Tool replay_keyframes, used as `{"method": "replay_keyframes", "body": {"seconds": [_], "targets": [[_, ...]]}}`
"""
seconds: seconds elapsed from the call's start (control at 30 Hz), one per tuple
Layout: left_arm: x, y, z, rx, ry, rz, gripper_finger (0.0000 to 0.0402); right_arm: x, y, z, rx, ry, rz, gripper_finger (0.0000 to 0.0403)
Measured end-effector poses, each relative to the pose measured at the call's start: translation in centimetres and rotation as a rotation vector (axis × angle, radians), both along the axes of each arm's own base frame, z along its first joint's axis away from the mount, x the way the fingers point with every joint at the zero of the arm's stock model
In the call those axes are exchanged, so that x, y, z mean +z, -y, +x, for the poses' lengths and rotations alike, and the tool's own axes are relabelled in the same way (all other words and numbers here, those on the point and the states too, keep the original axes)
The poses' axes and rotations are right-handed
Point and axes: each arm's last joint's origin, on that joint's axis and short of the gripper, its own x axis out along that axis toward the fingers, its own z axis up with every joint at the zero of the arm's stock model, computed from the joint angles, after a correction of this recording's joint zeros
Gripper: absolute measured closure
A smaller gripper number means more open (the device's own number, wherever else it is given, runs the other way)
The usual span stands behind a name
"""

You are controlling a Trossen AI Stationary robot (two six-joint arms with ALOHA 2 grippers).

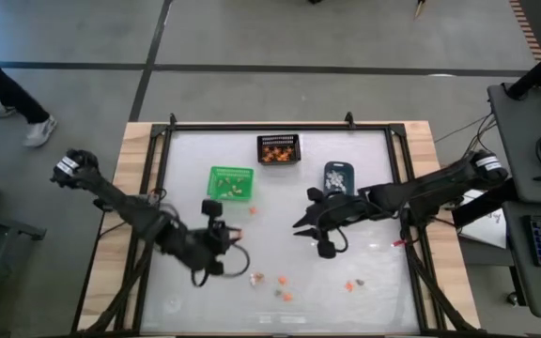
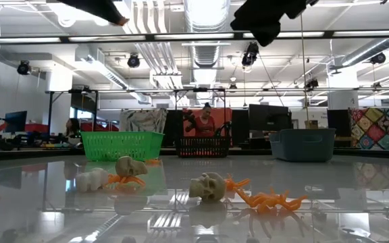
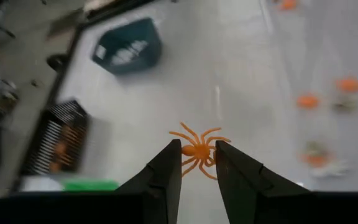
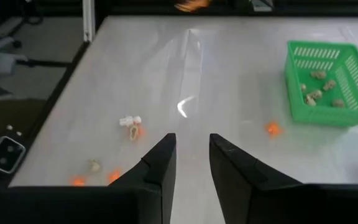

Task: Sort Halloween decoration
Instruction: Put the orange spider toy into the black bin

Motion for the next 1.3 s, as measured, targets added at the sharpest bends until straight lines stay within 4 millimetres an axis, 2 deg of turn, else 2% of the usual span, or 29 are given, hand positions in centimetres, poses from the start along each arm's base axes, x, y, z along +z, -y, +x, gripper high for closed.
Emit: {"method": "replay_keyframes", "body": {"seconds": [0.2, 0.33, 0.47, 0.57, 0.77, 0.87, 1.1, 1.3], "targets": [[1.6, -5.1, 1.8, -0.049, -0.015, 0.083, 0.0325, 0.4, 0.2, -0.7, 0.001, 0.052, 0.009, 0.0319], [1.5, -8.8, 3.1, -0.089, -0.021, 0.082, 0.0325, 1.1, 0.2, -0.7, 0.013, 0.079, -0.007, 0.0324], [0.7, -12.8, 4.2, -0.152, -0.019, 0.062, 0.0325, 1.1, 0.2, -0.7, 0.025, 0.086, -0.027, 0.0325], [0.0, -16.2, 4.9, -0.137, 0.021, 0.075, 0.0325, 1.1, 0.2, -0.7, 0.025, 0.088, -0.027, 0.0322], [-1.8, -24.1, 6.1, 0.003, 0.138, 0.076, 0.0325, 1.2, 0.2, -0.7, 0.018, 0.087, -0.014, 0.0316], [-3.3, -27.3, 7.0, 0.118, 0.179, 0.032, 0.0325, 1.2, 0.2, -0.7, 0.008, 0.084, 0.002, 0.0320], [-6.4, -31.4, 9.1, 0.236, 0.095, -0.079, 0.0325, 1.1, 0.2, -0.7, 0.001, 0.080, 0.011, 0.0329], [-7.6, -32.6, 9.9, 0.258, 0.053, -0.098, 0.0325, 1.1, 0.2, -0.7, -0.019, 0.074, 0.037, 0.0330]]}}
